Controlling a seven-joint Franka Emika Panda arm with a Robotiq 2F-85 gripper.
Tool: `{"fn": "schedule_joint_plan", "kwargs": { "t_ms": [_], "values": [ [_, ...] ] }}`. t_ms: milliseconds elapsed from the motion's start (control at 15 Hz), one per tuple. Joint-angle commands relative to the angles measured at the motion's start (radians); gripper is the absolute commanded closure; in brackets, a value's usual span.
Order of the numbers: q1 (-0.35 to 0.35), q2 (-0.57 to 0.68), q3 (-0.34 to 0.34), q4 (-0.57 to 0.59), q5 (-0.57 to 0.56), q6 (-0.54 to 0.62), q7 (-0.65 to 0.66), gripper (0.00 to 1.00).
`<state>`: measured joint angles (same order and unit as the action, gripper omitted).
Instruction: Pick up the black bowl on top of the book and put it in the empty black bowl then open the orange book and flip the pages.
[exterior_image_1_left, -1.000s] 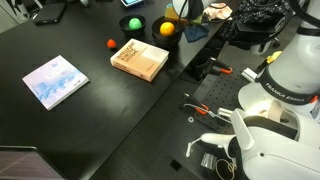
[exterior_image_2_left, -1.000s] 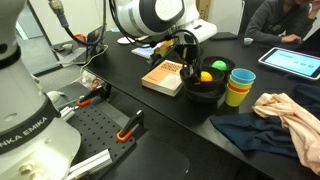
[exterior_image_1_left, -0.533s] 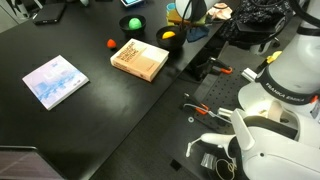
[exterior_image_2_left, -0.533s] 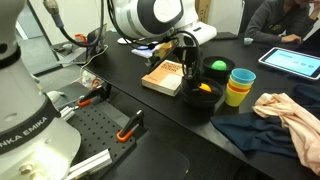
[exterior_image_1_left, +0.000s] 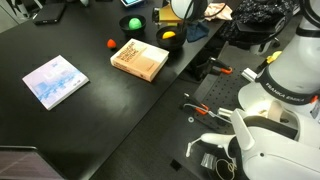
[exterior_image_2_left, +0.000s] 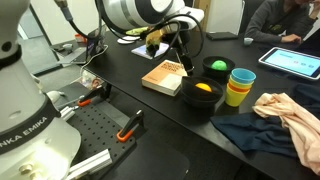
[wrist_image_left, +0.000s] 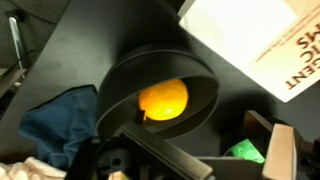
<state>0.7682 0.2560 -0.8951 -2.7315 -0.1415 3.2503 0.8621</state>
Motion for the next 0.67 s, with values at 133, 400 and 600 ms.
{"fn": "schedule_joint_plan", "kwargs": {
  "t_ms": [133, 400, 600],
  "values": [
    [-0.072, -0.098, 0.223, -0.013, -0.112, 0.056, -0.015, 0.00],
    [-0.278, -0.084, 0.529, -0.023, -0.266, 0.080, 0.000, 0.00],
    [-0.492, 0.040, 0.759, -0.014, -0.436, 0.136, 0.035, 0.00]
  ]
}}
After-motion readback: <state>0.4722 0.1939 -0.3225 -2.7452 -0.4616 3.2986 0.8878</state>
